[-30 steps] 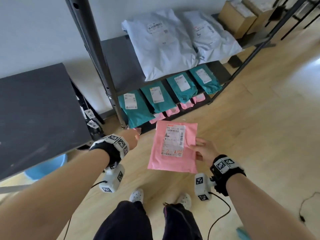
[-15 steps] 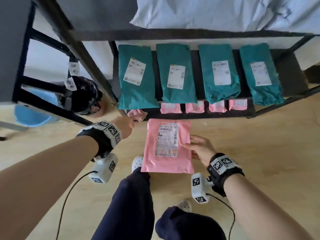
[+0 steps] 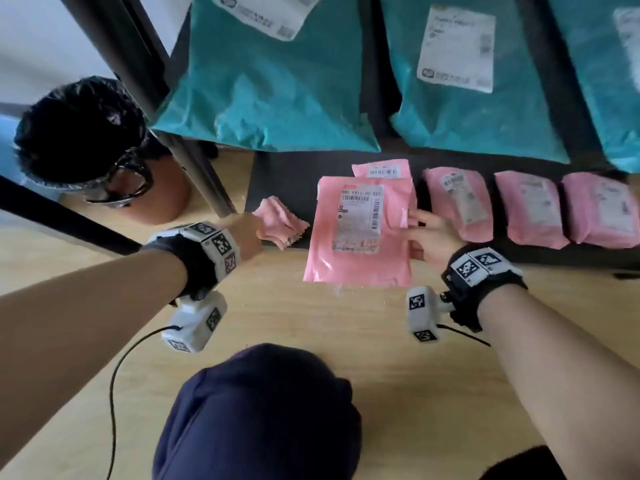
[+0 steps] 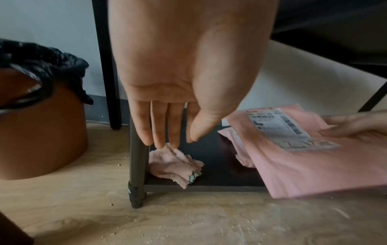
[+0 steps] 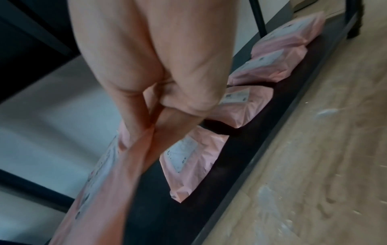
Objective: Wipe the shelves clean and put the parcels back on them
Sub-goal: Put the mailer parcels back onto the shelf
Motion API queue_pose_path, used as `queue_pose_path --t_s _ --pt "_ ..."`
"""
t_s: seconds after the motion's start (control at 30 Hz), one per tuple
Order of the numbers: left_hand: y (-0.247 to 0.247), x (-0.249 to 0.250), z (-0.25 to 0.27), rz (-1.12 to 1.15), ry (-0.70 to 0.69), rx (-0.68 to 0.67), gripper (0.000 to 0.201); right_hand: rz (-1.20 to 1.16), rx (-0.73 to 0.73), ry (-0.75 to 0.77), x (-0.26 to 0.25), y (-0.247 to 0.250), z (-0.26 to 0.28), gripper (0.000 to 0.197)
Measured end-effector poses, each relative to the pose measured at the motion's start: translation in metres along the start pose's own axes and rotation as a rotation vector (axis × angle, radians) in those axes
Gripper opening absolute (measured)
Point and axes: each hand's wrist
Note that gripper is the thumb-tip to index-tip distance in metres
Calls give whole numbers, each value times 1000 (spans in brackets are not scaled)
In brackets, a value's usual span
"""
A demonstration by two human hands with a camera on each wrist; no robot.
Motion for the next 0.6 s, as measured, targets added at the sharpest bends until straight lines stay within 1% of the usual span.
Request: queue_pose_path --t_s 0.07,0.17,0.3,0.4,0.53,0.6 --pt "-22 -6 -24 35 1 27 30 32 -7 43 9 -7 -32 44" --pt "-48 -9 -47 47 -8 33 33 14 6 63 15 -18 -67 47" --pt "-67 -15 -61 65 9 54 32 3 -13 63 18 -29 -97 51" --pt "-72 -20 -63 69 21 67 30 21 -14 59 15 -40 -116 49" --pt "-69 -25 -66 64 41 49 30 88 45 98 3 -50 -140 50" --pt "-65 -24 -70 41 38 40 31 133 79 114 -5 -53 -153 47"
Point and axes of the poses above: each hand's wrist, its own z-axis away from the middle knuckle, its own y-axis out of the back of the hand, x = y × z, and after that the axes turned 1 degree about z, right-handed
